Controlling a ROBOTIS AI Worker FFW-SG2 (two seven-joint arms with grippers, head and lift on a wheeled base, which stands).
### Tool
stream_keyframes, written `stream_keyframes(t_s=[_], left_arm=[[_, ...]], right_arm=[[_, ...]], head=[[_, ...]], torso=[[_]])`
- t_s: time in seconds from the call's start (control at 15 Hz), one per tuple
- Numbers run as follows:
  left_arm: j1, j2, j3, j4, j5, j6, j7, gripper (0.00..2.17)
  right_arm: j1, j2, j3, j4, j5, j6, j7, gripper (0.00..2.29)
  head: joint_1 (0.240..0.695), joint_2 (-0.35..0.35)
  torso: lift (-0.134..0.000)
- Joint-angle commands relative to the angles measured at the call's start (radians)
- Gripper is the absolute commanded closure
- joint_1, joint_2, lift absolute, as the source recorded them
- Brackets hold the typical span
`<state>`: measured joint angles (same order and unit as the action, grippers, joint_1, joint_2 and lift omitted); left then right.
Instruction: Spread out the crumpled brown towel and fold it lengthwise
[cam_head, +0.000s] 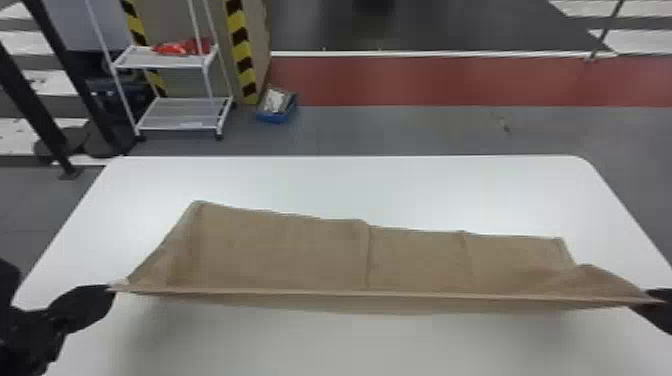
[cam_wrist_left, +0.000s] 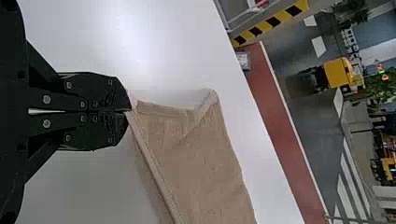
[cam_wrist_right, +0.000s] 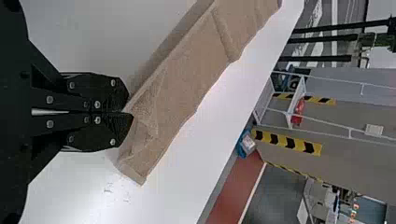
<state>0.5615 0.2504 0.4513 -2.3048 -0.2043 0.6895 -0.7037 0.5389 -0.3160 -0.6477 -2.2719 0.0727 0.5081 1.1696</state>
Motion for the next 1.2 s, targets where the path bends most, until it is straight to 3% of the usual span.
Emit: stream_keyframes(t_s=[0.0, 0.33, 0.53, 0.73, 1.13], left_arm=[[0.023, 0.012, 0.004, 0.004, -0.023, 0.006, -0.007, 1.78], [0.024, 0.029, 0.003, -0.021, -0.056, 0.015, -0.056, 1.78], [0.006, 0.030, -0.033, -0.035, -0.090, 0.028, -0.062, 1.78], [-0.068, 0.032, -0.125, -0.035, -0.152, 0.083, -0.062, 1.78], [-0.281, 0.027, -0.301, 0.042, -0.239, 0.212, -0.062, 1.78]], right_arm=[[0.010, -0.008, -0.024, 0.025, 0.015, -0.073, 0.044, 1.47], [-0.002, -0.018, -0.030, 0.038, 0.065, -0.088, 0.110, 1.47], [-0.028, -0.014, -0.012, 0.038, 0.075, -0.073, 0.107, 1.47], [-0.108, -0.008, 0.042, 0.051, 0.088, 0.037, 0.107, 1.47], [-0.274, -0.012, 0.184, 0.147, 0.226, 0.200, 0.110, 1.46]], head=[[0.695, 0.033], [0.695, 0.034], [0.695, 0.024], [0.695, 0.009], [0.695, -0.030]], torso=[[-0.124], [-0.124], [-0.124], [-0.124], [-0.124]])
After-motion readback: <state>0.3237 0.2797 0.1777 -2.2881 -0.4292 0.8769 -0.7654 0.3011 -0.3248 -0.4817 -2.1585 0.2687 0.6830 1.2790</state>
